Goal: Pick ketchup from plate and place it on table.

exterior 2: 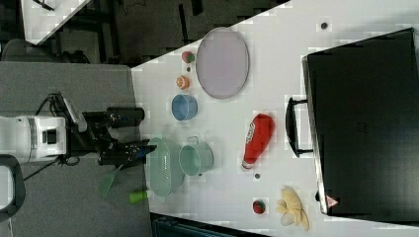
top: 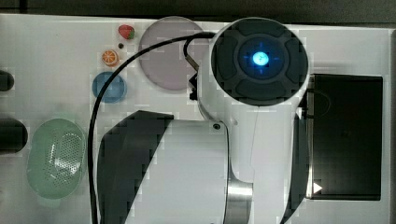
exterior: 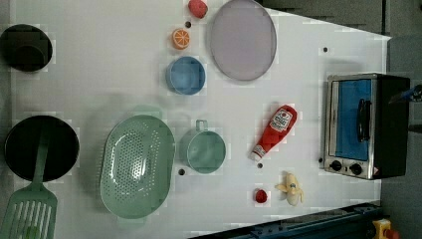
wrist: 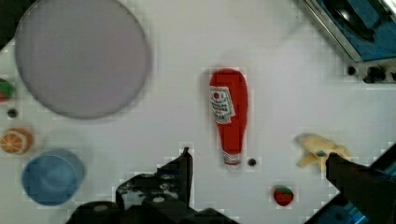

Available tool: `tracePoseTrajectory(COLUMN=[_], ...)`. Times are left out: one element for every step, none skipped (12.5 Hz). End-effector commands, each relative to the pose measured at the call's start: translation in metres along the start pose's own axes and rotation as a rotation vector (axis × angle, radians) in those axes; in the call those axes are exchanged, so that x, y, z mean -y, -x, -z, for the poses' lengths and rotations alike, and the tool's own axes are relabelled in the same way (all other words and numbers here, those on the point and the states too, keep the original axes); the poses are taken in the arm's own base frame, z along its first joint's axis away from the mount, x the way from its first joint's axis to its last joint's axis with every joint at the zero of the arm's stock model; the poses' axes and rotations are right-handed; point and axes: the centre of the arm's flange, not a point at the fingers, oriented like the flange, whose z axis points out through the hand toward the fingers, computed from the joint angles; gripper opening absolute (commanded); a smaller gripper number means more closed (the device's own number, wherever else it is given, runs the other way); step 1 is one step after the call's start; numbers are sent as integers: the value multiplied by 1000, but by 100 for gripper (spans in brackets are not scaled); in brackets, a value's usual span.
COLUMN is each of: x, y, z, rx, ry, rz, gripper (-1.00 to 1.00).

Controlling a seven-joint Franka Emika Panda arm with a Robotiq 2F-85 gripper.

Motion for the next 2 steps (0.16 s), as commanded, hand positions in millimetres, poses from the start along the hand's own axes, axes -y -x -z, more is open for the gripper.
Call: tracePoseTrajectory(x=[1, 1], y=[-4, -4], z=[-11, -13], rx=[22, 23], ry=[18, 20], rz=[-55, -55], gripper=[100, 100])
